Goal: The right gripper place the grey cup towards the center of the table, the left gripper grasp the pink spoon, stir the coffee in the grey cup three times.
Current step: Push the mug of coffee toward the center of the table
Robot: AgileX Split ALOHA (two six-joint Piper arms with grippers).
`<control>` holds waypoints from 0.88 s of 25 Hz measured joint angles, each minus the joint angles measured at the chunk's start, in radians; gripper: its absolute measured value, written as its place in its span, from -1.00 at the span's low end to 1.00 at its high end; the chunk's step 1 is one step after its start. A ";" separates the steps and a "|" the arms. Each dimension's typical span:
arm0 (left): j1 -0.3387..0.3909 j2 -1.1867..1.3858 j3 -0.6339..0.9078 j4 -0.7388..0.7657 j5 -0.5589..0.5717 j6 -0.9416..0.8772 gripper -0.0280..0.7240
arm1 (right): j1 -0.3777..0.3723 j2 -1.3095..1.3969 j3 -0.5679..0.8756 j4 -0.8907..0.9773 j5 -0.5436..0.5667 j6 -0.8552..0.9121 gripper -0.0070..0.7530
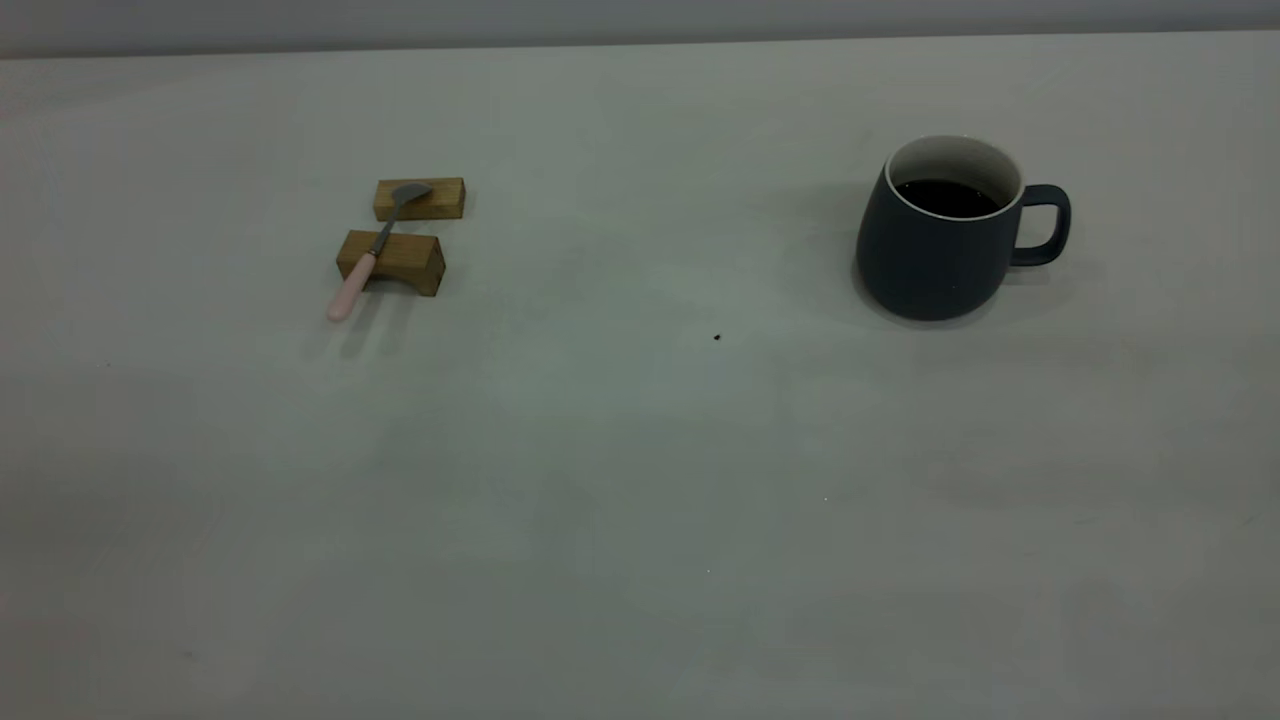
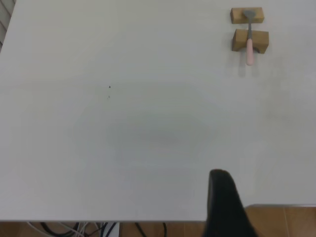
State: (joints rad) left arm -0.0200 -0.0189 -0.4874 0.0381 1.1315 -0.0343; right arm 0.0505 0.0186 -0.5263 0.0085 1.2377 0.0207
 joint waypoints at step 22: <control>0.000 0.000 0.000 0.000 0.000 0.000 0.43 | 0.000 0.107 0.008 0.061 -0.081 0.011 0.19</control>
State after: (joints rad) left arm -0.0200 -0.0189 -0.4874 0.0381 1.1315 -0.0343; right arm 0.0505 0.1258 -0.5187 0.0692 1.1563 0.0319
